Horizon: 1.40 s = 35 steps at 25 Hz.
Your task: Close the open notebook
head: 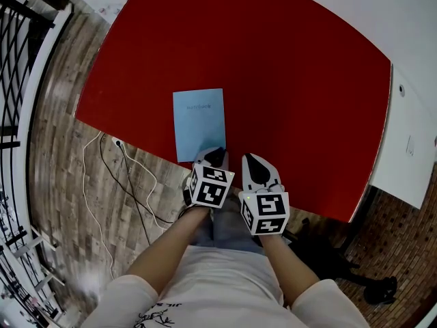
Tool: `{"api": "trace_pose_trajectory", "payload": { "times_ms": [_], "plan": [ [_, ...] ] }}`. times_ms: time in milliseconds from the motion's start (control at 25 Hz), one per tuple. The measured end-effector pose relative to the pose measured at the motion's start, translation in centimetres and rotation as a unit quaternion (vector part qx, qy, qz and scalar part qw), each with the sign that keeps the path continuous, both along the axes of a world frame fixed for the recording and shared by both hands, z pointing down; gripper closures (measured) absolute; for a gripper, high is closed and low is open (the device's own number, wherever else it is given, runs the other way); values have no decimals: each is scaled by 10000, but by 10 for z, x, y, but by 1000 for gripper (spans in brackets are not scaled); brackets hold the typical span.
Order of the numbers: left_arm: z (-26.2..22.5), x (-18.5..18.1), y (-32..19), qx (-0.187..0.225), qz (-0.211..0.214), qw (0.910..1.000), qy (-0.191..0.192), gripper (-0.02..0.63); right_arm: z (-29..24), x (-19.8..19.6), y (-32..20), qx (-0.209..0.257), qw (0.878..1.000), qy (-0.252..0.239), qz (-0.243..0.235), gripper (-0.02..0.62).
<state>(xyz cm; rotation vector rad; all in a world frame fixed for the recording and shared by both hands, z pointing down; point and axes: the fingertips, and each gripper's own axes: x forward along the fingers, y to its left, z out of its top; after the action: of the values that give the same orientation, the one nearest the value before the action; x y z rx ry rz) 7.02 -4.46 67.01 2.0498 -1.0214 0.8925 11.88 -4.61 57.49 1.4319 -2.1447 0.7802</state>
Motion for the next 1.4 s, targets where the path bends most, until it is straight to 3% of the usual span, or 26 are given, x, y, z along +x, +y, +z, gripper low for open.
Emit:
{"api": "trace_pose_trajectory", "payload": {
  "times_ms": [640, 1160, 1400],
  "plan": [
    [-2, 13, 10, 38, 330, 9994, 117, 472, -1, 2, 3, 22, 10000, -44, 24, 589],
    [-3, 11, 11, -3, 279, 9995, 157, 472, -2, -2, 1, 32, 10000, -16, 17, 589],
    [-19, -1, -1, 235, 120, 9996, 84, 493, -6, -3, -4, 54, 10000, 15, 18, 590]
  ]
}}
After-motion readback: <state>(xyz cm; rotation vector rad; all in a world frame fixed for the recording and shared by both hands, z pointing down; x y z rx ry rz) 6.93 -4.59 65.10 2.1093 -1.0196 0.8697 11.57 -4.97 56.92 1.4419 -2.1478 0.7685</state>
